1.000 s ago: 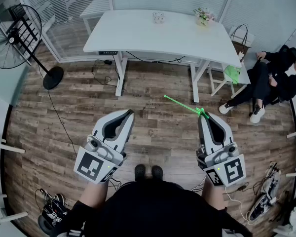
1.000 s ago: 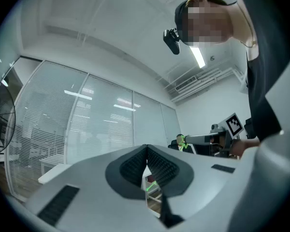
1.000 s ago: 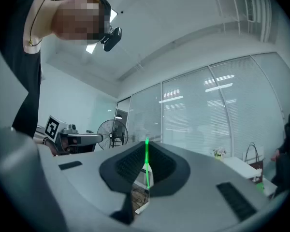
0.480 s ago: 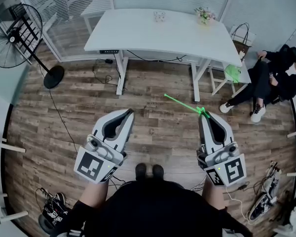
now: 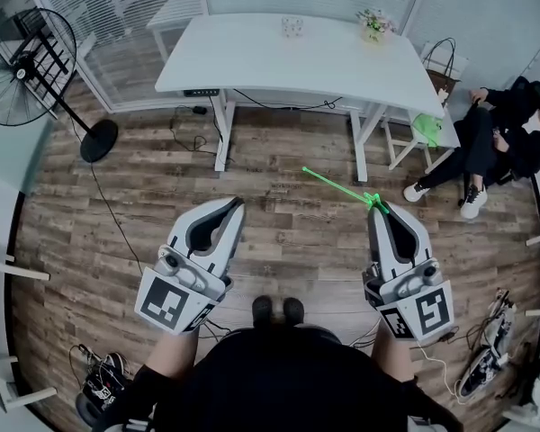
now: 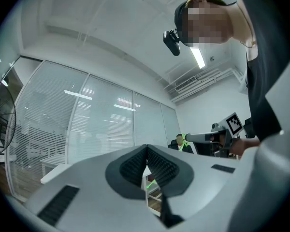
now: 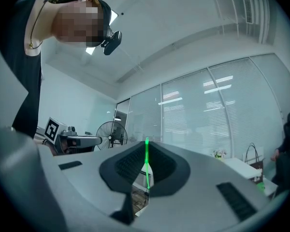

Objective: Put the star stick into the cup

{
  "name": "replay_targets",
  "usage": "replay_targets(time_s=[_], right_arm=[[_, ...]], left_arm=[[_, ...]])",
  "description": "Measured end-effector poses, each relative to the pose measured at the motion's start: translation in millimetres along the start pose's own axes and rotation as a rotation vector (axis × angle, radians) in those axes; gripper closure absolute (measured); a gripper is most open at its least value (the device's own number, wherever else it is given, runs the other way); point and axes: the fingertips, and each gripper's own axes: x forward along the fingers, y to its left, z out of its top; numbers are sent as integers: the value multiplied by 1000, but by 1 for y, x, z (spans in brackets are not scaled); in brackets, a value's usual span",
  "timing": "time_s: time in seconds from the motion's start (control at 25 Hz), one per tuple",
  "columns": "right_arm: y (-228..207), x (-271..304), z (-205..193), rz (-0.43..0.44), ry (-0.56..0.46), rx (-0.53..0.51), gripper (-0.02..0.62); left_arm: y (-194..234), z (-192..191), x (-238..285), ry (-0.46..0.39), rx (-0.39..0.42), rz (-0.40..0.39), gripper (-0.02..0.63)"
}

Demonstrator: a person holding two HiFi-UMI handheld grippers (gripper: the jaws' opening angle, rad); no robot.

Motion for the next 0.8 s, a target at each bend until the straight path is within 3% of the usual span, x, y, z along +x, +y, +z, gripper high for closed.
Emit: replay_targets(time_s=[0.44,0.8], right_arm=[[30,5,4,-61,-29,-32,572],[18,15,-6,-76,-26,-30,573]], left_arm=[[20,2,-21,-11,18,-48,592],[32,-7,-8,-10,18,-46,592]])
